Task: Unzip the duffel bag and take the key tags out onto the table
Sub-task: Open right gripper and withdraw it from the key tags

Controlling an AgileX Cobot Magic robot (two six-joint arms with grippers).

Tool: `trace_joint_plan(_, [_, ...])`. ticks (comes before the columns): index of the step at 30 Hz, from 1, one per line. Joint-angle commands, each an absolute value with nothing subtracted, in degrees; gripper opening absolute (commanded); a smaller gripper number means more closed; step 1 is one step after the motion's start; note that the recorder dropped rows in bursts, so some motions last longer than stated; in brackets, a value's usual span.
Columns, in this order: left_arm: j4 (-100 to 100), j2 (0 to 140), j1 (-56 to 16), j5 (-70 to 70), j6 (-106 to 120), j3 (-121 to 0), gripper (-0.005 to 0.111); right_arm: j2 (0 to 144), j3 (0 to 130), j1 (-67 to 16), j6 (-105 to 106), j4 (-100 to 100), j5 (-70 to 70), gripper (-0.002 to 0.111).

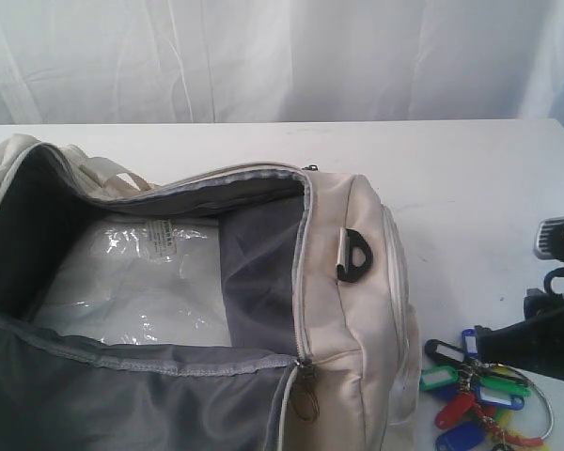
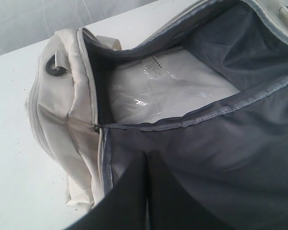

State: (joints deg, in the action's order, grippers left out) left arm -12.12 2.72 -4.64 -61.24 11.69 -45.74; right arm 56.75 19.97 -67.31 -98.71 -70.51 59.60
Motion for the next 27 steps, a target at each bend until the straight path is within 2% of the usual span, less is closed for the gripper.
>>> trace_joint_plan(1, [-13.3, 2.4, -4.7, -61.1, 11.8, -45.4, 0.000, 51.5, 20.2, -67.3, -99.2, -73.0, 60.7, 0.049])
trace_joint_plan(4, [-14.3, 2.4, -4.7, -59.3, 11.8, -45.4, 0.000, 46.5, 20.2, -67.3, -99.0, -74.4, 61.4, 0.045])
trace_joint_plan(9, [-16.1, 2.4, -4.7, -54.9, 11.8, -45.4, 0.000, 37.9, 19.9, -67.3, -97.4, -78.4, 62.2, 0.030])
trace_joint_plan(15, [-19.3, 2.4, -4.7, -48.3, 11.5, -45.1, 0.000, 29.4, 19.9, -67.3, -85.9, -80.1, 56.1, 0.001])
trace_joint_plan(21, [-23.8, 2.4, -4.7, -39.1, 11.4, -40.9, 0.000, 24.4, 19.9, -67.3, -70.1, -81.9, 41.7, 0.000])
trace_joint_plan(27, [-25.4, 2.4, -4.7, -30.7, 11.4, -33.8, 0.000, 24.1, 19.9, -67.3, -67.7, -82.2, 34.2, 0.000])
